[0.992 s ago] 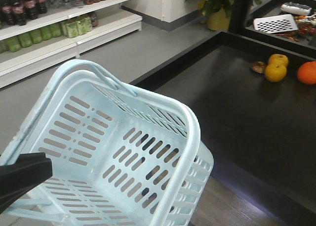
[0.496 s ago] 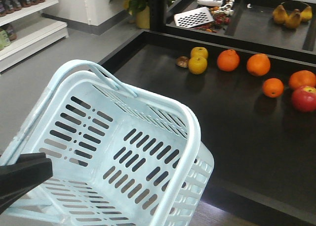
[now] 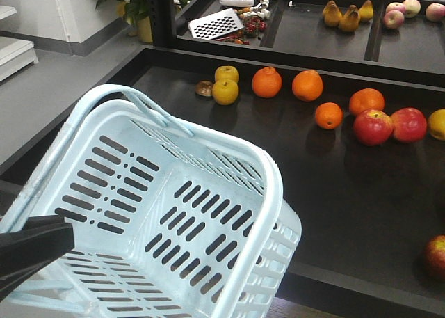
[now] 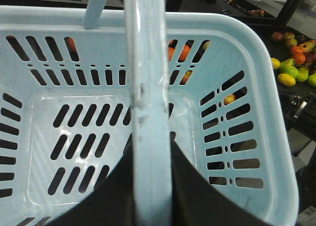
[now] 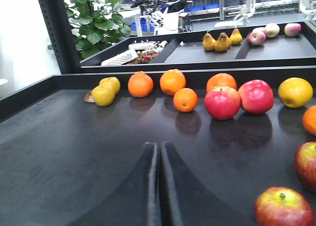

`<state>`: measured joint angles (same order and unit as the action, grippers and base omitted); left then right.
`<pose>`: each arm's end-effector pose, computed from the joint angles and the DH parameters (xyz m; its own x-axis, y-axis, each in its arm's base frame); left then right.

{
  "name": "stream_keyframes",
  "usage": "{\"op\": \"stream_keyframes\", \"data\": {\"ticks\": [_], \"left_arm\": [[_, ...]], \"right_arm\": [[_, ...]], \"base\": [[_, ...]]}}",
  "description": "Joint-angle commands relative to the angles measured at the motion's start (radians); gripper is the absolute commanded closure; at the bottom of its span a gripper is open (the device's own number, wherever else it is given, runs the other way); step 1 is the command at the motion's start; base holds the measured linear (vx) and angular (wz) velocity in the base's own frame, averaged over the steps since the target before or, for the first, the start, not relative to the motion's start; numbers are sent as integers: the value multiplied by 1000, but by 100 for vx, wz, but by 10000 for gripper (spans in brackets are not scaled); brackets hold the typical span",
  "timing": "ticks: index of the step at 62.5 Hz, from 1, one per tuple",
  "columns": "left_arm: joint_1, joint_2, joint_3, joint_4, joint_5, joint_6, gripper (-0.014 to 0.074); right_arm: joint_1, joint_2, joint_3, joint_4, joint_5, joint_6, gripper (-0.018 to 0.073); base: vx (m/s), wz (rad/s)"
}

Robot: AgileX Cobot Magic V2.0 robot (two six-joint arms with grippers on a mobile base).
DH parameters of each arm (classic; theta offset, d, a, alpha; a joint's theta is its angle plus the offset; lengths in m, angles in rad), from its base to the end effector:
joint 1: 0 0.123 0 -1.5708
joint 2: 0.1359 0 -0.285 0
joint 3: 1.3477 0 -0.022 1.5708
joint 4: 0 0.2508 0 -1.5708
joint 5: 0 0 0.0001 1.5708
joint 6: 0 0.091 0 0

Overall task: Pick three apples into basket with both arms
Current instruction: 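Drive up to the table with apples and oranges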

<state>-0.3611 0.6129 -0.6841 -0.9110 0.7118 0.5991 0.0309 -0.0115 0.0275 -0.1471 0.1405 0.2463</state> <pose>0.0855 -0.0826 0.3531 -0.4285 0.0032 -0.9036 0.6960 0.6389 -0.3278 0.0566 -0.0001 0.1919 -0.0684 0.0984 -0.9928 -0.0036 0.9951 0.0988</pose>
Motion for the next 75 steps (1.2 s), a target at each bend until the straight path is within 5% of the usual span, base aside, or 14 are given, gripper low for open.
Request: {"op": "stream_keyframes", "data": {"ticks": [1, 75], "left_arm": [[-6, -3, -28, -66, -66, -4, 603], [-6, -3, -28, -66, -65, -4, 603]], "right_arm": [[1, -13, 13, -14, -75, -7, 565], [1, -13, 13, -14, -75, -7, 565]], "base": [[3, -11], [12, -15]]}}
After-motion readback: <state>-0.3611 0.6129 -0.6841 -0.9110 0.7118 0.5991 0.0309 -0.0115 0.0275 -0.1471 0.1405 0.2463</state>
